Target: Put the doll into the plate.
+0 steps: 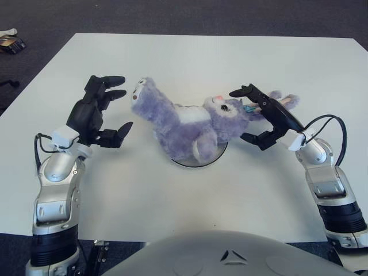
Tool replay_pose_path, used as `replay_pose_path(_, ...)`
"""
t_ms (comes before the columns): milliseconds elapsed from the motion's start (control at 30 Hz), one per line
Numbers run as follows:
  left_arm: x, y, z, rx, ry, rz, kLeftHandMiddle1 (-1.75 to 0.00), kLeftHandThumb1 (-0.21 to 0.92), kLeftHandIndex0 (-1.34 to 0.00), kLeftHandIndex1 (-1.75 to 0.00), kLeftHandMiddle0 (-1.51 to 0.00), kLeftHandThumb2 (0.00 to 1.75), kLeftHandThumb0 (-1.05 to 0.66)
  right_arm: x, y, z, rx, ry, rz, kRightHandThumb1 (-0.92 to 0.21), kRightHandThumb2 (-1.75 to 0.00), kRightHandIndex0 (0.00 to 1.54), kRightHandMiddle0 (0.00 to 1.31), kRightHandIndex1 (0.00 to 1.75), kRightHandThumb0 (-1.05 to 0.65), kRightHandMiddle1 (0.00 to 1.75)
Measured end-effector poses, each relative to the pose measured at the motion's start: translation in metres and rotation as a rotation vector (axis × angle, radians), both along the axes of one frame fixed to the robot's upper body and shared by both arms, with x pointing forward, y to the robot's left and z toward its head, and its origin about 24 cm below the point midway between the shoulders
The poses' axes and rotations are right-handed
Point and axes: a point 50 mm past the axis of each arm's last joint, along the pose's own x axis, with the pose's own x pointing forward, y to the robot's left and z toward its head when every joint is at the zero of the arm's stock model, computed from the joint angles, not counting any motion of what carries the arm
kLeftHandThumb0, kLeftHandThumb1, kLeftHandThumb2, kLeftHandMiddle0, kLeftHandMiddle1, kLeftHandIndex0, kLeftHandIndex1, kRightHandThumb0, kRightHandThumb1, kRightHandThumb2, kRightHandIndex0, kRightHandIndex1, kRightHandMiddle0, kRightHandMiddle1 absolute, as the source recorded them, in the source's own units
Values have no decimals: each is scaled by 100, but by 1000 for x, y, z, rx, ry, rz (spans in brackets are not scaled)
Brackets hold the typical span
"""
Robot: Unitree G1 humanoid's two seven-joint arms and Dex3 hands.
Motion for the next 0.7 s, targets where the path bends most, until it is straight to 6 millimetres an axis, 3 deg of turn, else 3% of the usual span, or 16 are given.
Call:
replay_pose_path(267, 1, 2, -4, -93, -3, -20, -89, 74, 0, -85, -1, 69, -70, 2, -7, 5, 18, 7, 4, -18, -101, 32, 0, 27, -52, 92)
replay_pose_path(433, 2, 2, -3, -149, -6, -32, -86, 78, 0, -82, -3, 69, -65, 7, -17, 12, 50, 70, 11, -12, -109, 31, 0, 39, -40, 89)
replay_pose_path(700, 2, 0, -4, -214, 12, -25, -79, 82, 0, -79, -10, 70, -61, 13, -31, 21, 115, 172, 36, -9, -111, 28, 0, 43, -36, 84)
